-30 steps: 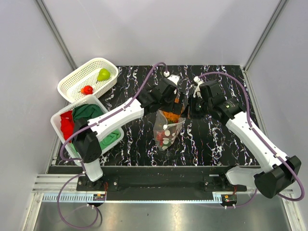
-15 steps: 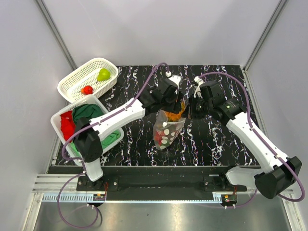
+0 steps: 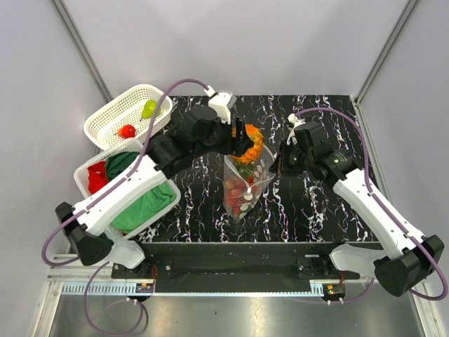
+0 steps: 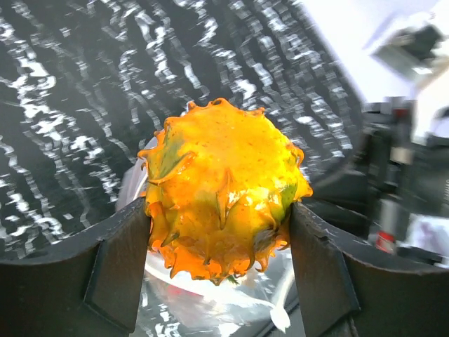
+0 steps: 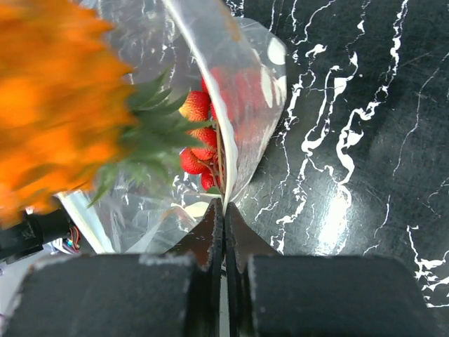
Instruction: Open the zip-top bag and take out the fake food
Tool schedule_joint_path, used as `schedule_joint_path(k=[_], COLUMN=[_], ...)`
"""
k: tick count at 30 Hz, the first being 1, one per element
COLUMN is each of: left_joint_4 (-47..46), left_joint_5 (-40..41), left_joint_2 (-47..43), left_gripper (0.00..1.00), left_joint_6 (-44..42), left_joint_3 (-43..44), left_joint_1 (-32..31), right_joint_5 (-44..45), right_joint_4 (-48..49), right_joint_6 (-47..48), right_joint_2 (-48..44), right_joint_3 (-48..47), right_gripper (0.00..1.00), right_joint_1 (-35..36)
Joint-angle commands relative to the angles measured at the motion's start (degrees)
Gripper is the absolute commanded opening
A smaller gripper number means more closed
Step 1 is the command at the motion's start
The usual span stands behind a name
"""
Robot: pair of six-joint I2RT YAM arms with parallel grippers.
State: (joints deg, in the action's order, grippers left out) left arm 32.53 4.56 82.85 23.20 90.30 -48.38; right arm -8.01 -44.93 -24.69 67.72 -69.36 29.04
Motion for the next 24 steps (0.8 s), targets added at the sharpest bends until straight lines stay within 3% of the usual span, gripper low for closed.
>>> schedule_joint_path(k=[1, 3, 6, 12, 17, 24], left_joint_4=[-11.95, -16.35, -20.3, -40.94, -52.89, -65.92], left_joint_5=[-11.92, -14.75, -11.86, 5.1, 12.84, 13.55], left_joint_2=[-6.02, -8.84, -11.56, -15.52, -11.76, -0.6], left_gripper=[0.0, 0.0, 0.0, 0.0, 0.0, 0.0], left_joint_6=[2.54, 4.3, 6.85, 21.86, 37.58, 53.6], left_joint_3=[-4.77, -6.97, -8.47, -18.39, -24.02, -28.94], left_joint_1=[3.02, 5.66, 10.05, 21.12, 31.93, 45.46], right_joint_5=[2.65, 2.47, 1.95, 0.28, -0.16, 0.54], right_joint_4=[-0.16, -0.25, -0.16, -0.34, -1.04, -1.57], right_joint_6=[-0.27, -0.45, -0.27, 0.34, 1.3, 3.33], right_joint_2=[-0.31, 0.39, 1.09, 1.71, 1.89, 1.36], right_joint_3=[-1.3, -1.82, -2.27, -3.41, -4.73, -6.05], right_gripper=[0.0, 0.0, 0.0, 0.0, 0.0, 0.0], right_joint_1=[-0.3, -0.3, -0.3, -0.3, -0.3, -0.3])
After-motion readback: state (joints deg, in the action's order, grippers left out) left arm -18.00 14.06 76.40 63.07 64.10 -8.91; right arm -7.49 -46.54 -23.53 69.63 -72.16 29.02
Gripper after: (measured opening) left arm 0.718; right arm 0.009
